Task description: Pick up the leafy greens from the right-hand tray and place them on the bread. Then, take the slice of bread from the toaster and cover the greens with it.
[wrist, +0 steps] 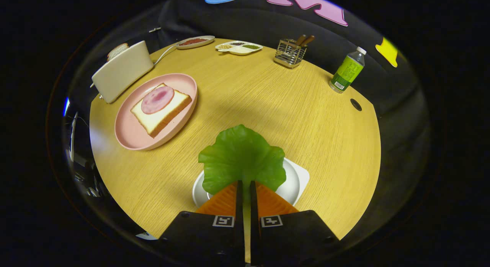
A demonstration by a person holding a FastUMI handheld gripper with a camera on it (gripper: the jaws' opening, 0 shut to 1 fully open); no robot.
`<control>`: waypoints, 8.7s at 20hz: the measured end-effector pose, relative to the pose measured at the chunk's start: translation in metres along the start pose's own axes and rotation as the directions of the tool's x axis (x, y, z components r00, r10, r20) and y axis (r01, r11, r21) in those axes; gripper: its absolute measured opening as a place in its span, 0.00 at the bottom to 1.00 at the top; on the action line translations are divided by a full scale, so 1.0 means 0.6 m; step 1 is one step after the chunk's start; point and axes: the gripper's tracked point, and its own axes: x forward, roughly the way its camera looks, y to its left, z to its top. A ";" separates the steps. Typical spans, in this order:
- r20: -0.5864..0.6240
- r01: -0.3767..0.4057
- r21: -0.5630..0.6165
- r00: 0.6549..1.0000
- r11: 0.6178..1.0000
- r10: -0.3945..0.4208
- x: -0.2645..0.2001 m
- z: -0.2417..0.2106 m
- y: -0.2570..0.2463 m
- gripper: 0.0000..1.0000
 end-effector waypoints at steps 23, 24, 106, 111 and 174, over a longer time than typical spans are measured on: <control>0.238 -0.080 -0.016 0.968 0.997 0.082 -0.124 0.233 0.267 0.10; 0.233 -0.082 -0.019 0.969 0.996 0.084 -0.115 0.237 0.276 0.11; 0.293 -0.336 0.459 0.931 0.822 0.217 -0.028 0.599 0.723 0.13; 0.377 -0.394 0.469 0.898 0.790 0.224 -0.097 0.632 0.683 0.13; 0.236 0.104 0.482 0.941 0.870 -0.243 0.017 0.187 0.176 0.99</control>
